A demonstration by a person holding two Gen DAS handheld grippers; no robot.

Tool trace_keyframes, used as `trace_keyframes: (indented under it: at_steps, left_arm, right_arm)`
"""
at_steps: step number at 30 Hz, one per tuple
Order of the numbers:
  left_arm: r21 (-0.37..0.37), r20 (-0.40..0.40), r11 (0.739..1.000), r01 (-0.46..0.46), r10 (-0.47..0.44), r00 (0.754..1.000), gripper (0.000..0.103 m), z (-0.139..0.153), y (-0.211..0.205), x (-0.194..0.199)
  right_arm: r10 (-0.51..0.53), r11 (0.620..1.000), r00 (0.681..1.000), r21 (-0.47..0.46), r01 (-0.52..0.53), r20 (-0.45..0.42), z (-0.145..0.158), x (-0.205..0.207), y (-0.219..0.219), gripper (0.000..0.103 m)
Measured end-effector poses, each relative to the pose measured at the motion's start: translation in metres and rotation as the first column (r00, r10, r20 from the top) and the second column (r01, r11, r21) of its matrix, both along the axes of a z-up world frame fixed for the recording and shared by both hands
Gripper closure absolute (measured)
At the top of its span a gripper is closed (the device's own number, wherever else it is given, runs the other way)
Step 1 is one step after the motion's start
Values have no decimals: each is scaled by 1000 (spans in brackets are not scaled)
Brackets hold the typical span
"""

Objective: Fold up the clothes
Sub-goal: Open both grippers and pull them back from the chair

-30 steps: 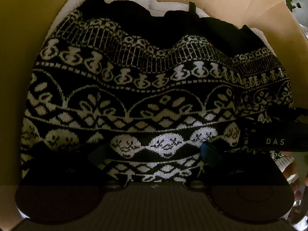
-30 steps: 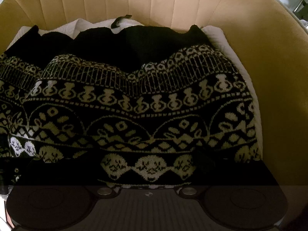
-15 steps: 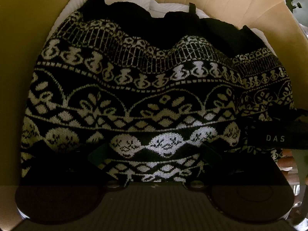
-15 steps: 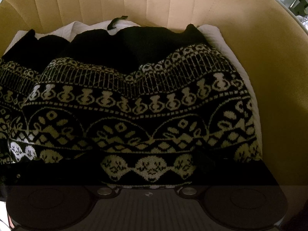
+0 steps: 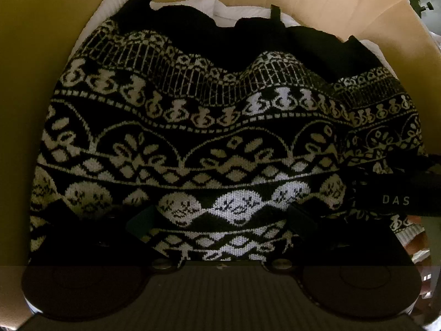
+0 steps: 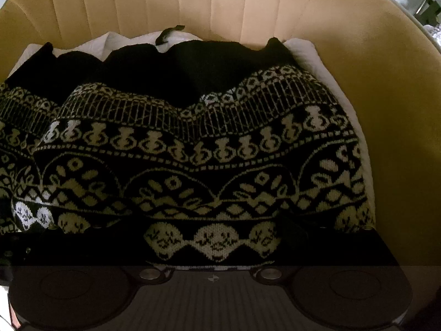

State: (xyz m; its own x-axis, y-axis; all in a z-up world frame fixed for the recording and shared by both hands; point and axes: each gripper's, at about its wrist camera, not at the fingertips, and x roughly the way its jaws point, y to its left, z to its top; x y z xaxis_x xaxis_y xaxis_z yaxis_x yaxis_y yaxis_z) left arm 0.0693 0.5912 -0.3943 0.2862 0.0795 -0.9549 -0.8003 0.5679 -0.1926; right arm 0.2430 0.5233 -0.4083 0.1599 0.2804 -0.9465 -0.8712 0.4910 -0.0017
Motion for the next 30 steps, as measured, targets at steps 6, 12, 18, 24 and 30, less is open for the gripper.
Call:
trace_keyframes:
  at_steps: [6,12,18,24,30]
  left_arm:
    - [4,-32,1000,2,-2,999,0,5,0,8]
    - [113,-39,994,-15,19,999,0,45,-18,9]
    - [201,-30,979,-25,32,999,0,121,-50,9]
    - [311,-36,950,-18,30,999,0,200,-101,1]
    - [293,13,952,-94,95,995,0,254,-136,-19]
  right_arm:
    - [12,1000,1000,6,-12,-10,14,0,-1,1]
    - [44,993,999,108,-47,30,63,-5,-28,1]
    - [22,972,998,231,-34,53,144,1,-74,1]
    - [33,948,999,316,-41,29,220,7,-129,1]
    - [21,935,999,354,-29,28,278,0,-172,1]
